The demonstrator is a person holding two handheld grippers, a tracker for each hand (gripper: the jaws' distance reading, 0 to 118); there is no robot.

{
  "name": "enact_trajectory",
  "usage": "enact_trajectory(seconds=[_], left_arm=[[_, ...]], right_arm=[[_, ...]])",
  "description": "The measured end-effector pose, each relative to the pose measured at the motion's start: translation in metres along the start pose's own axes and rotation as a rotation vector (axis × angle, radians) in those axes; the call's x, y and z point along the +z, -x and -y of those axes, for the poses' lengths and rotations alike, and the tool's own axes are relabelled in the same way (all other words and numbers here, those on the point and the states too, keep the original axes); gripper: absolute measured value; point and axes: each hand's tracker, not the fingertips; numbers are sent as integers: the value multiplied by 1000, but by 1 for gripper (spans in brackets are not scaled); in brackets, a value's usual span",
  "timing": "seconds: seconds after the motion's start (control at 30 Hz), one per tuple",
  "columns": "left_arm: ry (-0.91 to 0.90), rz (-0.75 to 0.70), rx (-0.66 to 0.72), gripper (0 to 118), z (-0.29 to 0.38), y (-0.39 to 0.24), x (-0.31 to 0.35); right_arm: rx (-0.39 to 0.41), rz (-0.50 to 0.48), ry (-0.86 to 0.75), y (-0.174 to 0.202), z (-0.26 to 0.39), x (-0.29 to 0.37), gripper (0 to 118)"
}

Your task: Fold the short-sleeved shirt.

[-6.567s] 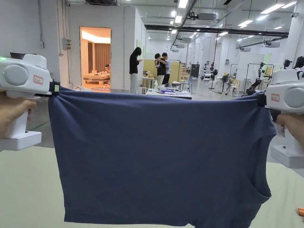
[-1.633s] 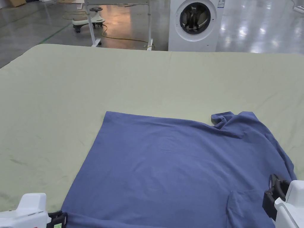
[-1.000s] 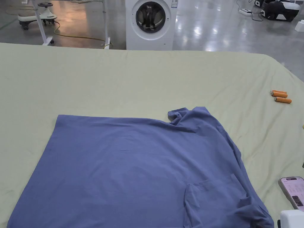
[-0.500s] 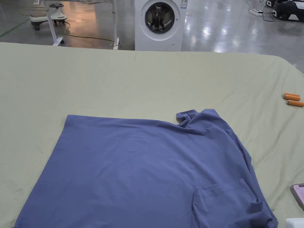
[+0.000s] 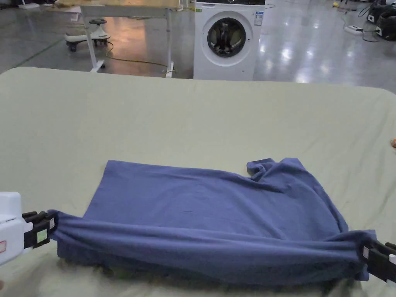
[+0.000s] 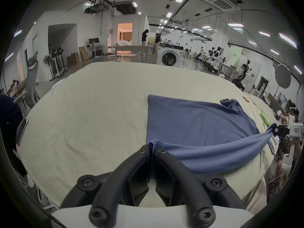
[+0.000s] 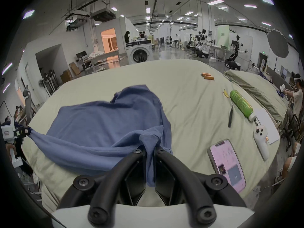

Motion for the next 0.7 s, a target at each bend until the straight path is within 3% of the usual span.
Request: enact_trajectory(seconds=[0.13,0.43,0.7], left_arm=[[10,-11,2,2,-27,2,-40],[128,-56,-45,2,-32,-8,-123],[148,-67,-54,2,-24,-16,-146]], right_arm=[[-5,19,1,8,-21,-37,6],[77,107,104,16,-25,-120,6],[67,127,111,15,-17,-134,8]])
